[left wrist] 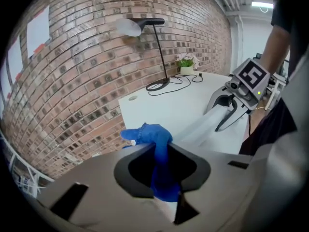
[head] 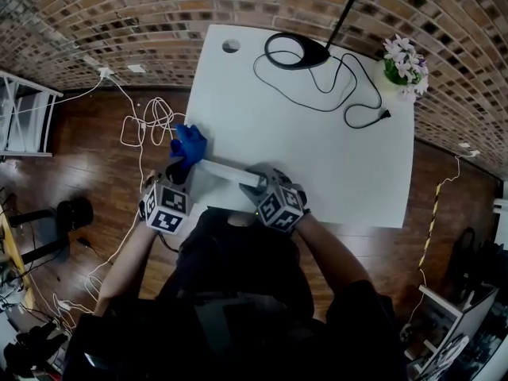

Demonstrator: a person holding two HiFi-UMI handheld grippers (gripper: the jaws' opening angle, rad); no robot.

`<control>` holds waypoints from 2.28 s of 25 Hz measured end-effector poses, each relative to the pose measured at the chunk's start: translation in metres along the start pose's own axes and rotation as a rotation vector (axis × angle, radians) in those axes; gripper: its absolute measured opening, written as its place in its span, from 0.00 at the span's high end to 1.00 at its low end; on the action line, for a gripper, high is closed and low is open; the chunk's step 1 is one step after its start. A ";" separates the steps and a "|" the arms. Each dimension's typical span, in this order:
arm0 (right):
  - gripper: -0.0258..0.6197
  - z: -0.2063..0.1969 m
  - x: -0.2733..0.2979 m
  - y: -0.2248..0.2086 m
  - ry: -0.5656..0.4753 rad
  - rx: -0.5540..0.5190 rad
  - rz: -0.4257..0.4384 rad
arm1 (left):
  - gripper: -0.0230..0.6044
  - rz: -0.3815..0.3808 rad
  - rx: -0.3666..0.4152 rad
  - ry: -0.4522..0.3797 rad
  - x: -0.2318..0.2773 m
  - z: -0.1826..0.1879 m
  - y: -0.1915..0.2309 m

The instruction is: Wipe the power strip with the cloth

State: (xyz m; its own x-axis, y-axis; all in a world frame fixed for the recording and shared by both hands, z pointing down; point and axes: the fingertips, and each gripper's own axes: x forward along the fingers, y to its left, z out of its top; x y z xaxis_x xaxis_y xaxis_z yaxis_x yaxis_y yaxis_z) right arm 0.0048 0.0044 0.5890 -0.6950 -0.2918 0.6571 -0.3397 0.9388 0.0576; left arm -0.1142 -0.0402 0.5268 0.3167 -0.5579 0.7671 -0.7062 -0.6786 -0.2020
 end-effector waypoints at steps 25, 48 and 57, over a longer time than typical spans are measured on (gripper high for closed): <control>0.72 0.003 -0.001 0.000 -0.003 -0.007 0.002 | 0.85 -0.322 0.064 -0.099 0.018 0.070 -0.147; 0.72 0.004 -0.001 0.001 -0.010 -0.021 -0.002 | 0.84 -0.375 0.036 -0.122 0.018 0.079 -0.166; 0.72 0.004 -0.001 0.002 -0.007 -0.020 -0.002 | 0.84 -0.367 0.050 -0.138 0.017 0.072 -0.161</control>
State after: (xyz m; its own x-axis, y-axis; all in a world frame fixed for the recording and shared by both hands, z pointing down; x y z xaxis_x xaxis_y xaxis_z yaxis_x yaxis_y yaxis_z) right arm 0.0021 0.0053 0.5858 -0.6991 -0.2949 0.6514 -0.3281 0.9417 0.0742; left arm 0.0504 0.0255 0.5287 0.6269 -0.3306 0.7055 -0.4998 -0.8652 0.0388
